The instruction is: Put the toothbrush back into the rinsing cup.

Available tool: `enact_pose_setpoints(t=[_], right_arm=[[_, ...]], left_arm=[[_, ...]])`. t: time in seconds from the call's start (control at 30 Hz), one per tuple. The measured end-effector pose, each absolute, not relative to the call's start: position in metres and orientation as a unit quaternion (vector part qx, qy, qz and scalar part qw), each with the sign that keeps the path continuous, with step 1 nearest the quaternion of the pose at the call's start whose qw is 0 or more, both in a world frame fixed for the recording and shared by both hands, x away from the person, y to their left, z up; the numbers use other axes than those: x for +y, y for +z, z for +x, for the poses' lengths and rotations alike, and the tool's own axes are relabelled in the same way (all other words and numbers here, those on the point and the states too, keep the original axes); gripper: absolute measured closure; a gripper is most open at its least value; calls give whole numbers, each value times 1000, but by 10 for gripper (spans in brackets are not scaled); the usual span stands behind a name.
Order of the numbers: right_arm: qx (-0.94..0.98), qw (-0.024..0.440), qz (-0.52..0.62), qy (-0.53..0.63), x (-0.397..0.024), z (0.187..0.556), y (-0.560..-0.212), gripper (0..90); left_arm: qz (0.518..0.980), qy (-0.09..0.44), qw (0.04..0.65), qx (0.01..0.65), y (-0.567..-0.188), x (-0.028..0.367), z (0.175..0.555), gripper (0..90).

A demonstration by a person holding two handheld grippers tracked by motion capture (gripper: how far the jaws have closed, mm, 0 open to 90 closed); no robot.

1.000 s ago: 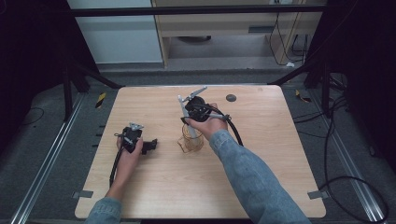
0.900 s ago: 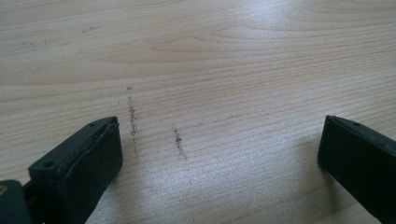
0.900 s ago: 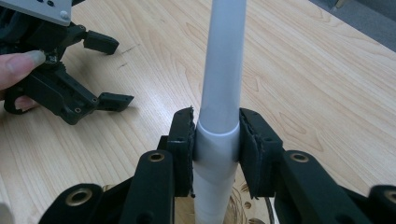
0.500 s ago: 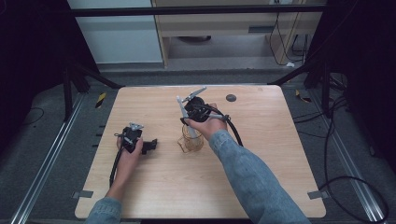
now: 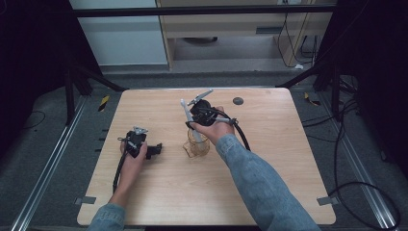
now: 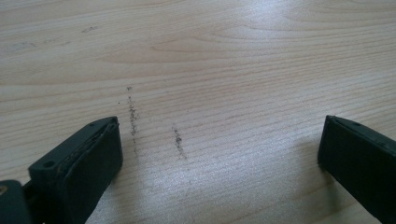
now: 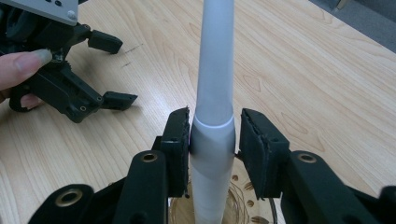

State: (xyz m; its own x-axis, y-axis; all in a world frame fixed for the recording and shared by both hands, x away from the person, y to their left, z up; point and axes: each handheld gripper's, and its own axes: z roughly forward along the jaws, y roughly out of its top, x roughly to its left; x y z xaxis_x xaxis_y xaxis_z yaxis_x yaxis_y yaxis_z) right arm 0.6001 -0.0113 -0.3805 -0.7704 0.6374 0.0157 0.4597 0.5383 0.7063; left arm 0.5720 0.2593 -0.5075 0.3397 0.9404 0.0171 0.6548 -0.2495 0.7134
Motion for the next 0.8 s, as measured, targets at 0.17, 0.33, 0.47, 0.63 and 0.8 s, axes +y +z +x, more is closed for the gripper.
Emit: enact_pose_setpoints(t=[0.17,0.33,0.47,0.63,0.8], right_arm=[[869,124,314,362,-10,598,-380,616],[871,123,311,360,-8,596,-380,592],[871,124,311,361,-8,595,-379,574],[870,126,311,361,-8,593,-377,550],[867,128,316,363,-9,592,-376,504]], left_arm=[[757,229,312,527,-508,259,572,0],[757,229,312,527,-508,259,572,0],[757,229,312,527,-507,259,572,0],[757,229,312,527,-507,259,572,0],[757,229,312,527,-507,259,572,0]])
